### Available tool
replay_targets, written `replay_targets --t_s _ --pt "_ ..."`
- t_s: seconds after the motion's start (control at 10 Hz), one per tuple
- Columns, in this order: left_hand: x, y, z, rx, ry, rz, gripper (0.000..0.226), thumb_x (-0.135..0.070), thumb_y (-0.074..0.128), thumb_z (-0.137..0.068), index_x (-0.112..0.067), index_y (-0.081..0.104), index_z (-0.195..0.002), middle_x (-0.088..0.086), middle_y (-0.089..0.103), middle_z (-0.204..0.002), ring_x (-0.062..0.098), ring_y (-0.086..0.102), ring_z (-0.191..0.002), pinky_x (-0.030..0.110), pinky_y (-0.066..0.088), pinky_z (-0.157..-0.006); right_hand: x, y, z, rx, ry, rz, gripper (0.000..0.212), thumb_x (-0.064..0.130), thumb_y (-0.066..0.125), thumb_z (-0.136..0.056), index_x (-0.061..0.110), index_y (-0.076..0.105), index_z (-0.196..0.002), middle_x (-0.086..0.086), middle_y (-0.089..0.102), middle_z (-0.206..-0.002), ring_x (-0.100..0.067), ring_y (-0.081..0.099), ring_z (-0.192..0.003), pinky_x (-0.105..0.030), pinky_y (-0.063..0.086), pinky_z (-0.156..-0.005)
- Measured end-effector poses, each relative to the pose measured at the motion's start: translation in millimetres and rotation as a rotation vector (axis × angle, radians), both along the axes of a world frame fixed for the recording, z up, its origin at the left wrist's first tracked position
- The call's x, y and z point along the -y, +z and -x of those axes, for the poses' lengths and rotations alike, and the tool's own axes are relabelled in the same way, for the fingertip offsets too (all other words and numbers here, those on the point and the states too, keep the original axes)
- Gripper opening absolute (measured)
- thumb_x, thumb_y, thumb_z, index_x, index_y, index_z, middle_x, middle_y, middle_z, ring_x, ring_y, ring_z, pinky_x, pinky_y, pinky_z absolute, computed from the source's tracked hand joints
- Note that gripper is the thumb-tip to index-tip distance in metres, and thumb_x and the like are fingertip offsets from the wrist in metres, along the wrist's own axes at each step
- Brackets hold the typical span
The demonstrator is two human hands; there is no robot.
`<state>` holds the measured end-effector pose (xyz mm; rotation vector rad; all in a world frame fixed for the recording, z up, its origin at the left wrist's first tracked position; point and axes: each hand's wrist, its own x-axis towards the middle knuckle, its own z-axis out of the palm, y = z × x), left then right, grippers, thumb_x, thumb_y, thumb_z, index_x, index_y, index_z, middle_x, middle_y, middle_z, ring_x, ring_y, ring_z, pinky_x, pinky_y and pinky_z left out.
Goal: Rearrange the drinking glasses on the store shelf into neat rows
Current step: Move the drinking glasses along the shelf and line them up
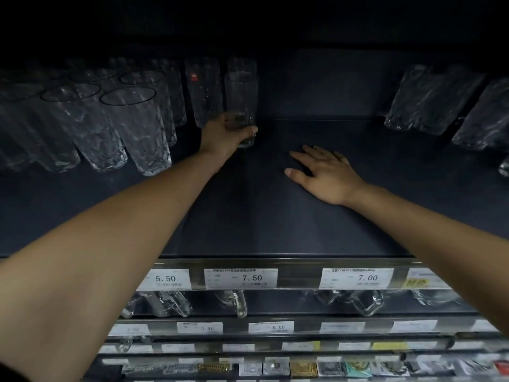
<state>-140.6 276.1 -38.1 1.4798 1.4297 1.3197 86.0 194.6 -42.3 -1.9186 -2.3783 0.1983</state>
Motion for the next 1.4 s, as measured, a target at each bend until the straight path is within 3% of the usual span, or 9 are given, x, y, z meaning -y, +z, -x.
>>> replay_targets --t_s 0.1,0.4,0.6,0.8,1.0,1.2,1.3,1.4 --pt "-5.3 0.2 -2.3 0.028 0.004 -0.006 0.056 -0.027 0.086 -0.073 -0.009 0.063 -0.121 0.0 0.069 -0.111 0.012 0.066 -0.104 0.017 0.053 -0.083 -0.7 -0.3 -0.3 -0.001 -0.003 -0.009 0.07 0.071 0.023 -0.095 0.039 0.019 -0.156 0.003 0.012 -0.166 -0.015 0.006 -0.153 -0.044 0.002 -0.123" --pt "-12.6 -0.2 -6.0 0.008 0.019 -0.007 0.068 -0.03 0.084 -0.074 -0.007 0.056 -0.132 0.004 0.067 -0.12 0.013 0.064 -0.109 0.02 0.051 -0.092 1.1 0.5 1.3 -0.015 -0.009 -0.005 0.069 0.07 0.025 -0.095 0.039 0.02 -0.156 0.004 0.012 -0.166 -0.016 0.007 -0.153 -0.044 0.002 -0.123" --pt "-16.6 0.7 -6.2 -0.034 0.024 -0.006 0.063 -0.034 0.084 -0.075 -0.01 0.06 -0.128 -0.003 0.066 -0.117 0.01 0.063 -0.106 0.02 0.05 -0.091 1.4 1.1 1.6 -0.018 -0.012 -0.008 0.068 0.069 0.026 -0.095 0.039 0.02 -0.156 0.004 0.012 -0.166 -0.016 0.006 -0.153 -0.044 0.002 -0.123" --pt "-19.6 0.4 -8.4 -0.043 0.051 -0.003 0.057 -0.033 0.083 -0.075 -0.004 0.063 -0.119 0.01 0.069 -0.116 0.017 0.065 -0.105 0.022 0.052 -0.087 1.6 0.8 1.6 -0.02 -0.012 -0.012 0.068 0.069 0.026 -0.096 0.038 0.021 -0.156 0.003 0.012 -0.166 -0.016 0.006 -0.153 -0.044 0.002 -0.123" --pt "-16.8 4.1 -9.4 -0.04 0.02 0.006 0.056 -0.033 0.081 -0.078 -0.01 0.061 -0.125 -0.003 0.066 -0.111 0.012 0.062 -0.104 0.018 0.049 -0.085 2.0 1.7 1.8 -0.016 -0.013 -0.005 0.068 0.069 0.025 -0.096 0.038 0.019 -0.156 0.003 0.011 -0.166 -0.015 0.005 -0.153 -0.044 0.002 -0.123" --pt "-15.0 5.5 -11.2 -0.058 0.041 0.017 0.026 -0.031 0.08 -0.08 -0.024 0.057 -0.089 -0.008 0.06 -0.091 0.01 0.059 -0.095 0.01 0.043 -0.066 2.2 1.5 1.8 -0.017 -0.012 -0.01 0.068 0.069 0.025 -0.096 0.037 0.02 -0.156 0.003 0.012 -0.166 -0.015 0.006 -0.153 -0.044 0.002 -0.123" --pt "-13.2 5.9 -12.4 -0.051 0.037 0.017 0.046 -0.03 0.079 -0.081 -0.012 0.061 -0.118 -0.005 0.06 -0.104 0.009 0.058 -0.099 0.016 0.045 -0.078 1.6 0.2 1.4 -0.019 -0.013 -0.015 0.068 0.069 0.025 -0.096 0.037 0.02 -0.156 0.003 0.013 -0.166 -0.015 0.006 -0.153 -0.043 0.002 -0.123" --pt "-12.9 7.6 -11.6 -0.062 0.042 0.022 0.065 -0.034 0.081 -0.079 -0.01 0.054 -0.133 -0.005 0.061 -0.117 0.011 0.058 -0.109 0.019 0.046 -0.087 1.0 0.2 1.4 -0.022 -0.013 -0.02 0.068 0.069 0.025 -0.096 0.037 0.021 -0.156 0.003 0.013 -0.166 -0.015 0.007 -0.153 -0.043 0.002 -0.123"
